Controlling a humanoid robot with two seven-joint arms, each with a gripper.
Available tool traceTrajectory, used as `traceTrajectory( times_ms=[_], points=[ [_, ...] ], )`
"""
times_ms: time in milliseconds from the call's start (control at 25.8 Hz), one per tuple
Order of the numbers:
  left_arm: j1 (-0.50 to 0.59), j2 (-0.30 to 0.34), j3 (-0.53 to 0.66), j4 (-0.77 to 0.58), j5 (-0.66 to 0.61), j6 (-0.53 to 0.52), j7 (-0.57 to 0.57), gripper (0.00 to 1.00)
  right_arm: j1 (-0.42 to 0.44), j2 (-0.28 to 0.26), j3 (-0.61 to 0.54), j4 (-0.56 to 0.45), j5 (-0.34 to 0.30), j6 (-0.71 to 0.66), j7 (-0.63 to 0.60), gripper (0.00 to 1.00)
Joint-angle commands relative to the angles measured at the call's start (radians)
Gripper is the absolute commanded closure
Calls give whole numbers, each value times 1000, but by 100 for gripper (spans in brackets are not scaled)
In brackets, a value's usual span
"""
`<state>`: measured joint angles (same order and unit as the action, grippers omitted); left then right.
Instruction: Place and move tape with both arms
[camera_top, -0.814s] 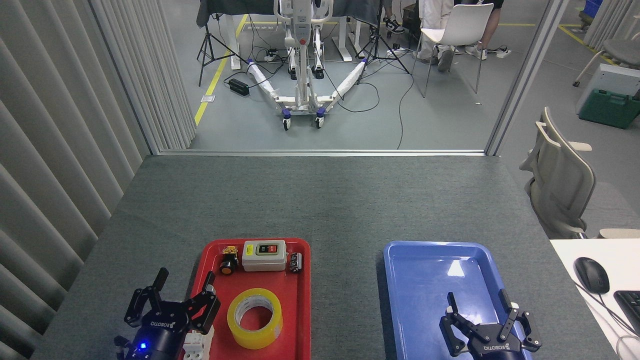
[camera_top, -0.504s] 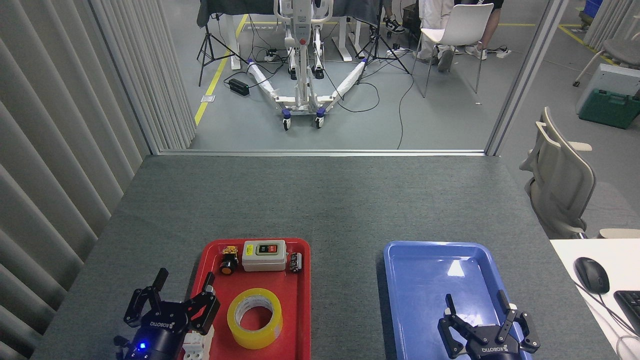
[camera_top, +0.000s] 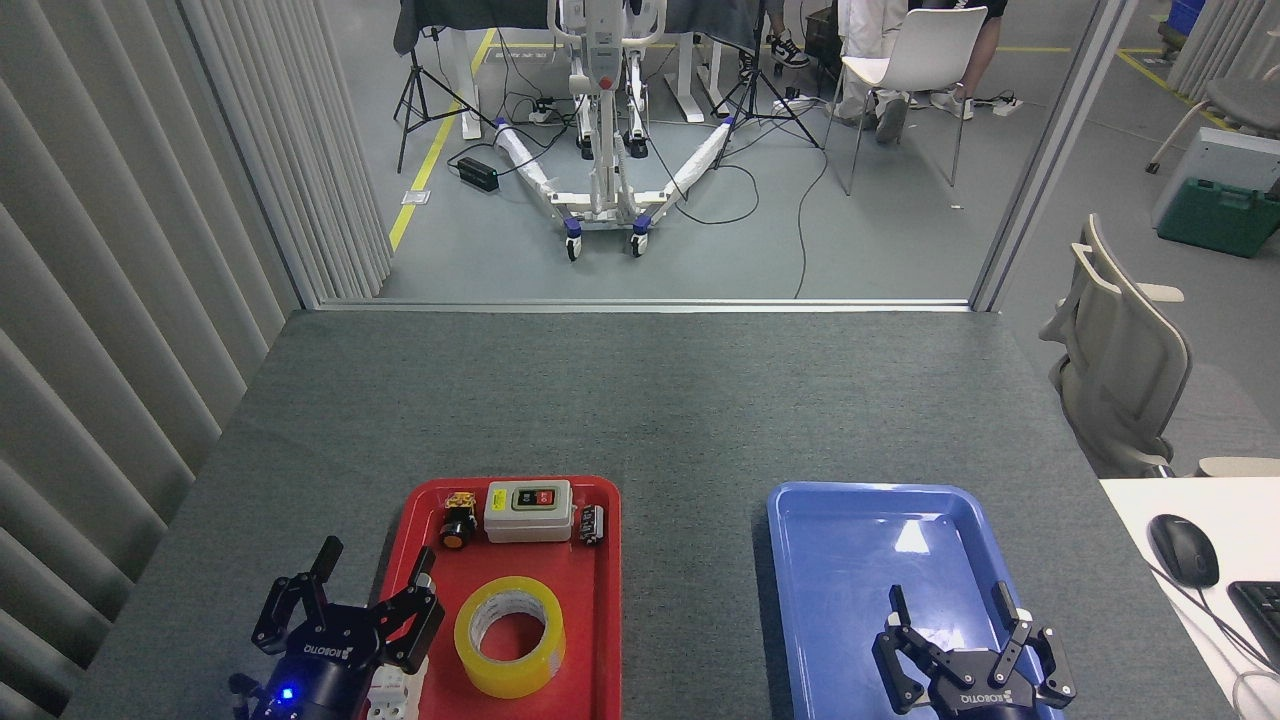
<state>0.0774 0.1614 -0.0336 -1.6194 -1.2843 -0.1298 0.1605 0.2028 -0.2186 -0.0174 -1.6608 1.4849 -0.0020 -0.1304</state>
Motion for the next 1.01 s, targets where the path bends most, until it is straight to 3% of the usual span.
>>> traceTrajectory(
  times_ms=[0, 194, 271, 426, 659, 853, 969],
  points=[
    [-1, -3, 8, 0, 3, -21, -4, 0, -2, 1, -1, -8, -3, -3, 2, 0],
    [1, -14, 29, -19, 20, -31, -9, 0, -2, -5, -1, -8, -3, -3, 3, 0],
    [10, -46, 38, -56, 46, -39, -16, 0, 0, -5, -1, -8, -8, -3, 8, 0],
    [-7, -49, 35, -63, 51, -34, -130, 0, 1, -5, -1, -8, -28, -3, 12, 0],
    [-97, -8, 35, -63, 85, -37, -456, 0, 3, -5, -1, -10, -32, -6, 14, 0],
    [-199, 7, 34, -65, 85, -37, -920, 0, 3, -5, -1, -13, -32, -7, 14, 0],
    [-252, 7, 17, -63, 85, -31, -1135, 0, 3, -5, -1, -14, -32, -4, 11, 0]
  ],
)
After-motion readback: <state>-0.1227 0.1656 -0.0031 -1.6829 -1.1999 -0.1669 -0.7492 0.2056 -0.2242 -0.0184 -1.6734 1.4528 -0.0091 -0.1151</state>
